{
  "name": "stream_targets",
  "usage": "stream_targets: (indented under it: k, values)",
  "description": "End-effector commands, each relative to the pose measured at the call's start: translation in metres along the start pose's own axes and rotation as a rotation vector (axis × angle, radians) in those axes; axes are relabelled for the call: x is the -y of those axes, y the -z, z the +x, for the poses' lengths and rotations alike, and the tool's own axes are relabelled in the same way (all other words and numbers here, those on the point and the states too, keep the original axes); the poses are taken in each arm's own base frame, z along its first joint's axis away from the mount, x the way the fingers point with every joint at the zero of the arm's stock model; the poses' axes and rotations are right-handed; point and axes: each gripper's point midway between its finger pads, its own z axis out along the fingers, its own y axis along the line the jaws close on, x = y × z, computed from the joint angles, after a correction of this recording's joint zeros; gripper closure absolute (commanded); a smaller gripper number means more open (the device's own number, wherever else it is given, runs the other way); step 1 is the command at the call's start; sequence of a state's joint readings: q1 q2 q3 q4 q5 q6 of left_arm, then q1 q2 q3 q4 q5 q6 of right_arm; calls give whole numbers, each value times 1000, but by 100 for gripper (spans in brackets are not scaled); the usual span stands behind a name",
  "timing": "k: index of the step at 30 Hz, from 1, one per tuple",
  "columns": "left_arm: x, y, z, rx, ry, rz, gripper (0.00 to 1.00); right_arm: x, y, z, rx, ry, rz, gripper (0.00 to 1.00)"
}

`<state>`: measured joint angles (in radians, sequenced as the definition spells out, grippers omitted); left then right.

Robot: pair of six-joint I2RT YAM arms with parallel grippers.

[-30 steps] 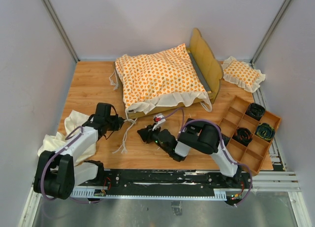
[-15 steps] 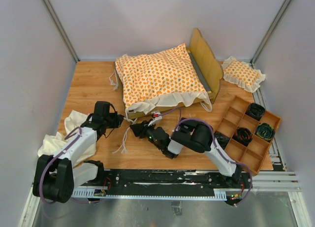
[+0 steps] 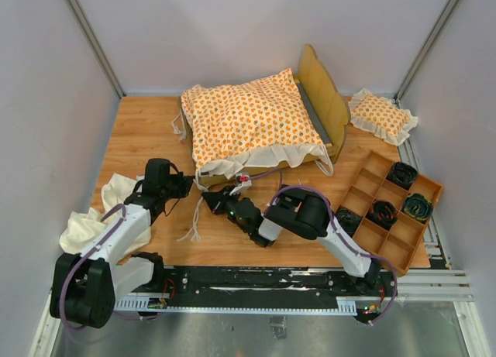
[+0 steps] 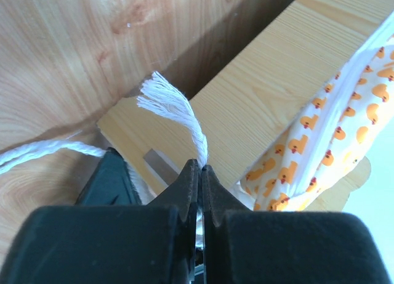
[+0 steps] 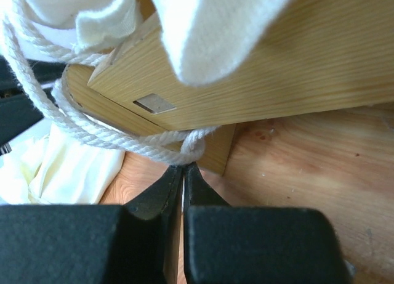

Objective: Set up the pet bed
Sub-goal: Tie the ropes to the bed frame.

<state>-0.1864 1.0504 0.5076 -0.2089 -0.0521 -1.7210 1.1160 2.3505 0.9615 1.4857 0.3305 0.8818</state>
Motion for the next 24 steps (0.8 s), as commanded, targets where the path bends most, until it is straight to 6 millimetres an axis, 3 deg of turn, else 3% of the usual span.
stream_targets:
  k: [1,10,16,24]
  values:
    - [15,6,-2,6,0,87,100,17,9,18,-51,85,10,100]
    - [24,15,-7,35,-21,143,100,25,47,-3,-74,289,19,100]
    - [33,22,-12,70,-86,192,100,45,72,-8,-102,364,78,100]
    - [63,50,-33,216,-212,332,100,59,80,1,-194,489,108,100]
